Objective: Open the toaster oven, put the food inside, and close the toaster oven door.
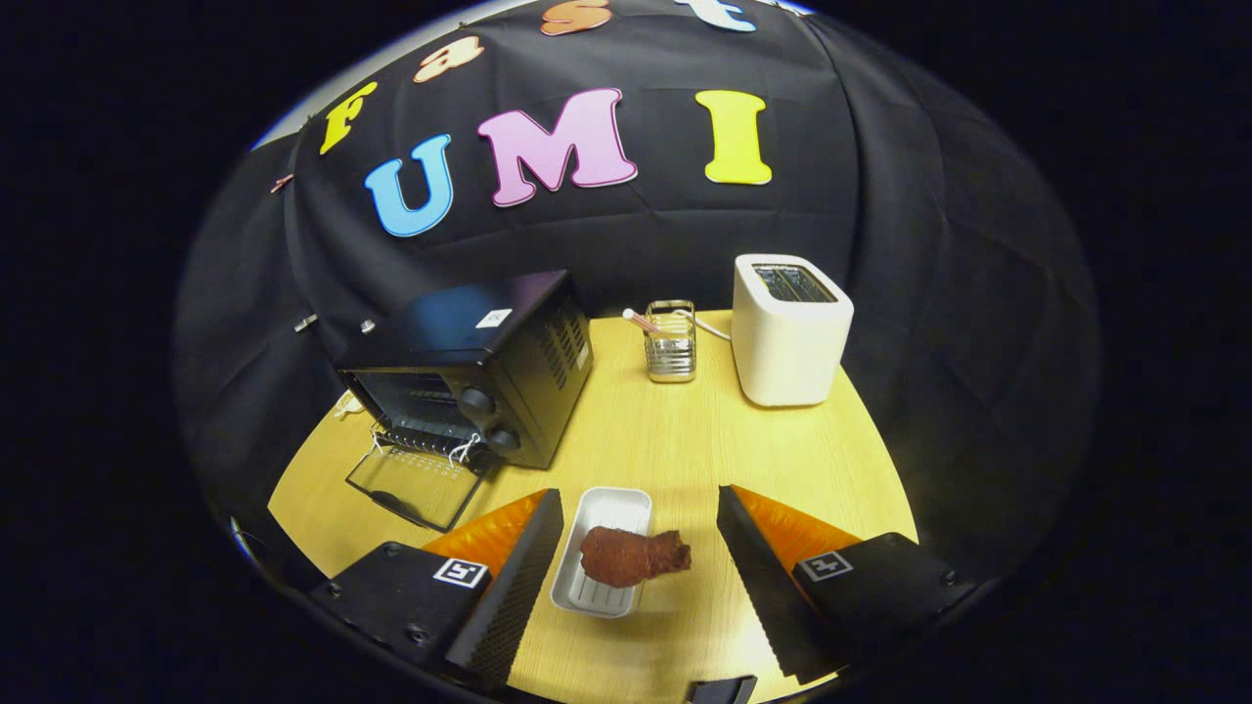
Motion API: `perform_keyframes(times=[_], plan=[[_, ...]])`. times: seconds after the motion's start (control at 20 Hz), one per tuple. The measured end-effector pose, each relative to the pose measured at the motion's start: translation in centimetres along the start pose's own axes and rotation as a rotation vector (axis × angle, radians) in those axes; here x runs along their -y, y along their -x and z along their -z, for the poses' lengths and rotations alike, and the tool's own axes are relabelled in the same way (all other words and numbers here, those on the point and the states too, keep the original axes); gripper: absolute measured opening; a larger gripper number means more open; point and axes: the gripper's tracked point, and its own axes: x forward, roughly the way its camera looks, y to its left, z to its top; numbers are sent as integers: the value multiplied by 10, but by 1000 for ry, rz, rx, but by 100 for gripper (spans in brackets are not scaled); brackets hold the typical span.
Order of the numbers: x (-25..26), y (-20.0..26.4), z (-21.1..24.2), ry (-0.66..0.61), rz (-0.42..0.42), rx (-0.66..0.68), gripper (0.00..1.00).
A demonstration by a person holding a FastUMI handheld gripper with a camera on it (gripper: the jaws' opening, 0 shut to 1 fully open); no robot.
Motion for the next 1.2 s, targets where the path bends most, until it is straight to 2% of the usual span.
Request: perform_keyframes(times=[0.25,0.5,0.55,0.65,0.7,0.85,0.95,1.2], plan=[[20,-14,44,-96,-27,-114,99],[23,-42,71,-279,-96,-218,96],[21,-47,71,-319,-112,-222,91],[18,-55,72,-393,-142,-239,74],[18,-58,74,-421,-150,-253,71],[13,-62,79,-486,-182,-297,41],[11,-62,81,-505,-203,-321,29],[9,-61,81,-556,-241,-350,19]])
